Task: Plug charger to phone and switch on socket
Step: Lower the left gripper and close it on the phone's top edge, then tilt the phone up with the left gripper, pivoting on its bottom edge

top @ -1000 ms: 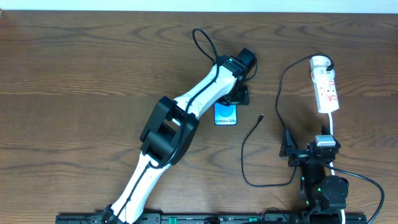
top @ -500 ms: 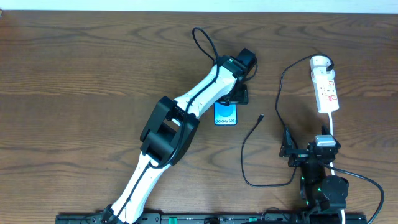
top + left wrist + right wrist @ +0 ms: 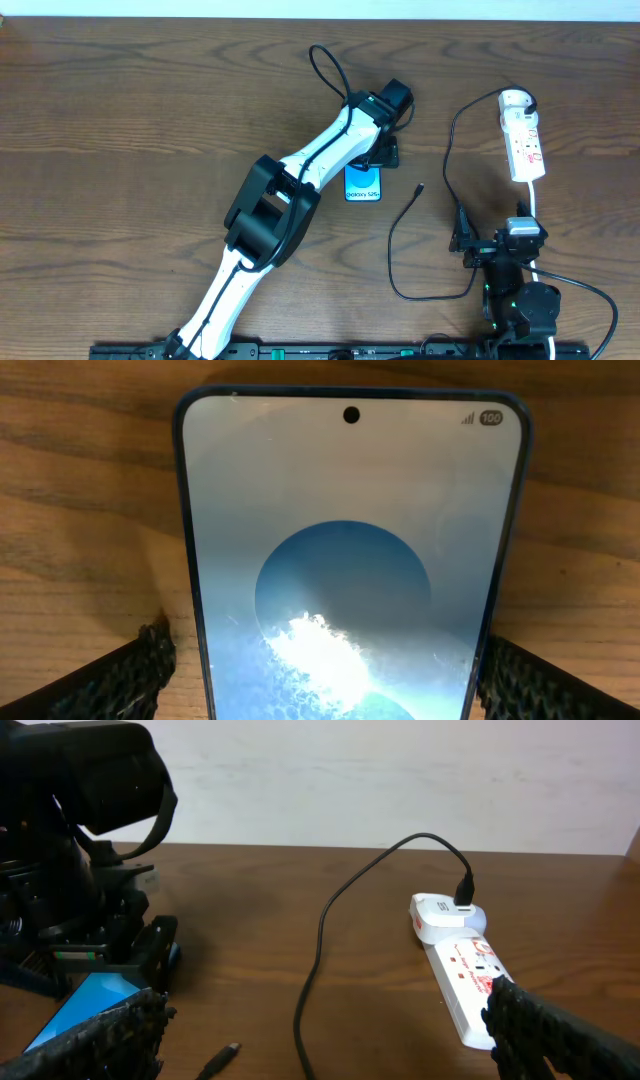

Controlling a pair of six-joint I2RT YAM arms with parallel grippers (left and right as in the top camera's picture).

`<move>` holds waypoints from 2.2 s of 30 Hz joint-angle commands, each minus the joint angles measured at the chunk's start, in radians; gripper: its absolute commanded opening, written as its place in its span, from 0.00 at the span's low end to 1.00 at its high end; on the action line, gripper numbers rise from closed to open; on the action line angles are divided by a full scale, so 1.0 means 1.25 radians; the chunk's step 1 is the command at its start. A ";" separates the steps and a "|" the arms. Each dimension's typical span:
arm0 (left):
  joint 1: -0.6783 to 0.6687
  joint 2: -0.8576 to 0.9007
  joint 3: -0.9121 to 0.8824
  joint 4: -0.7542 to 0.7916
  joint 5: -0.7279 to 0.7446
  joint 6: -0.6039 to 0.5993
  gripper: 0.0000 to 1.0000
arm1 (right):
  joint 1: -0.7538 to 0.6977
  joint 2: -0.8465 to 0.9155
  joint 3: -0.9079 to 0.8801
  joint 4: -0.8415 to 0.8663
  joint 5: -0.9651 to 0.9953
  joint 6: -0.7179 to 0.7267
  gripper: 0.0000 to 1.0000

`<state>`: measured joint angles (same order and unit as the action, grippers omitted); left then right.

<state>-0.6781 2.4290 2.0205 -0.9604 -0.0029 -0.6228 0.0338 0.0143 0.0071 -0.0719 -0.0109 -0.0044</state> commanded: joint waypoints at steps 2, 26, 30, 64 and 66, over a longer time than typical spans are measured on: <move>0.002 0.030 -0.032 -0.002 0.002 0.034 0.96 | -0.002 -0.006 -0.001 -0.005 0.001 0.009 0.99; 0.004 0.013 -0.031 -0.011 0.050 0.027 0.82 | -0.002 -0.006 -0.001 -0.005 0.001 0.009 0.99; 0.006 -0.016 -0.030 -0.017 0.050 0.027 0.81 | -0.002 -0.006 -0.001 -0.005 0.001 0.009 0.99; 0.122 -0.132 -0.036 -0.156 0.177 0.045 0.76 | -0.002 -0.006 -0.001 -0.005 0.001 0.009 0.99; 0.113 -0.131 -0.049 -0.155 0.145 0.045 0.77 | -0.002 -0.006 -0.001 -0.005 0.001 0.009 0.99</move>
<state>-0.5175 2.2925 1.9781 -1.1481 0.2874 -0.5758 0.0338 0.0143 0.0071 -0.0715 -0.0109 -0.0044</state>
